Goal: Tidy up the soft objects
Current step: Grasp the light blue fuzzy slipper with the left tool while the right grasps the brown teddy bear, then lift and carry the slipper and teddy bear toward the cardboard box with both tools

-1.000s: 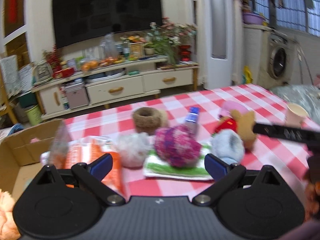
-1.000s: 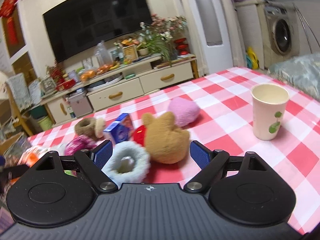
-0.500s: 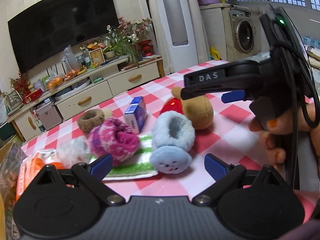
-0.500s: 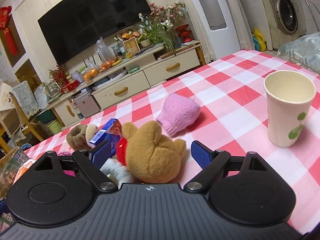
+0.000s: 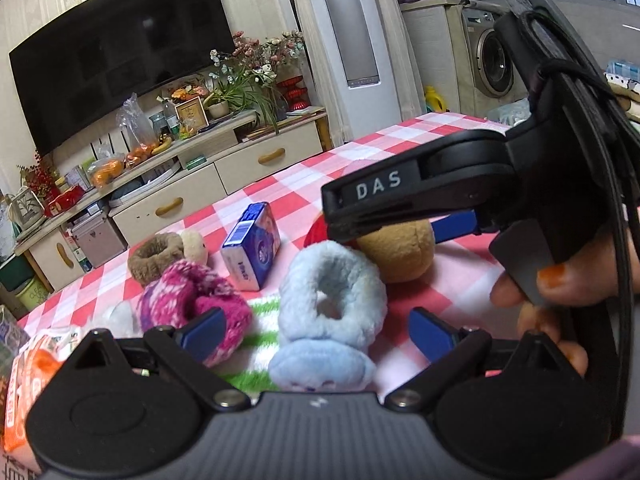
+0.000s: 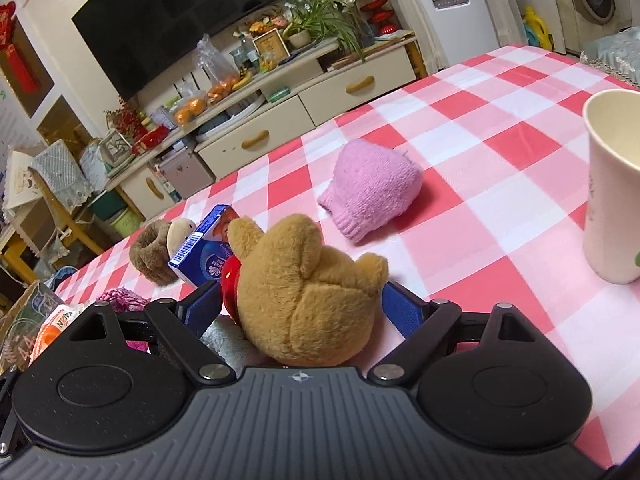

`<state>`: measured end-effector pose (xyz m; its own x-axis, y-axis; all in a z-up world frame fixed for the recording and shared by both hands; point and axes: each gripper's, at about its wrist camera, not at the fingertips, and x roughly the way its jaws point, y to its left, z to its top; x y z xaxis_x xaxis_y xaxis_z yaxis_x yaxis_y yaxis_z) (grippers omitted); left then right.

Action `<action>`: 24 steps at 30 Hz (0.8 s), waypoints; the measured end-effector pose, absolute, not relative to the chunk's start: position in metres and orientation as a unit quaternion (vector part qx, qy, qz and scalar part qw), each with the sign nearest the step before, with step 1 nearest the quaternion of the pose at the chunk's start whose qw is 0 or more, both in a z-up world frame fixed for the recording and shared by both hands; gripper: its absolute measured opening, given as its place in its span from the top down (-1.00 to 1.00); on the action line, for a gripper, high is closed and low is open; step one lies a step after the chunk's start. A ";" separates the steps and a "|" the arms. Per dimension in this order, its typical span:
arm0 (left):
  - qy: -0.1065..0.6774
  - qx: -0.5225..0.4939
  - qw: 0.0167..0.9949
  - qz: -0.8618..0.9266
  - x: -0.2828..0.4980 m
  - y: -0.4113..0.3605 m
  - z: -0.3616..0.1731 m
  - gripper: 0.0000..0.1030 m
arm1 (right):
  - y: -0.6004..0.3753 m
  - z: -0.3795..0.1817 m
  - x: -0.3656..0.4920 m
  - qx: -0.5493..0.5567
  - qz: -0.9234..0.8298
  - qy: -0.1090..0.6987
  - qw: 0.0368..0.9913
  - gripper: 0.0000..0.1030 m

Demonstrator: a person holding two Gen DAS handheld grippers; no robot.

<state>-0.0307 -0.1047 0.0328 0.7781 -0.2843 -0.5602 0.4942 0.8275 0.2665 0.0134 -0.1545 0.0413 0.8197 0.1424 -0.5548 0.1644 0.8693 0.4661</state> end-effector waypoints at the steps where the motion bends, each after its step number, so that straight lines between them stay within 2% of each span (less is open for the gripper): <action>1: 0.258 0.205 0.920 -0.210 -0.029 -0.106 0.032 -0.88 | -0.154 0.041 0.014 0.254 -0.006 0.301 0.919 -1.00; 5: 0.263 0.203 0.919 -0.211 -0.021 -0.111 0.031 -0.83 | -0.155 0.042 0.013 0.255 -0.004 0.301 0.919 -1.00; 8: 0.268 0.206 0.917 -0.211 -0.016 -0.113 0.028 -0.73 | -0.157 0.042 0.016 0.259 -0.001 0.302 0.917 -1.00; 19: 0.303 0.193 0.906 -0.225 -0.007 -0.115 0.022 -0.06 | -0.154 0.043 0.017 0.258 0.001 0.300 0.918 -1.00; 24: 0.316 0.176 0.903 -0.231 -0.006 -0.111 0.025 0.14 | -0.151 0.046 0.018 0.239 -0.004 0.298 0.924 -0.99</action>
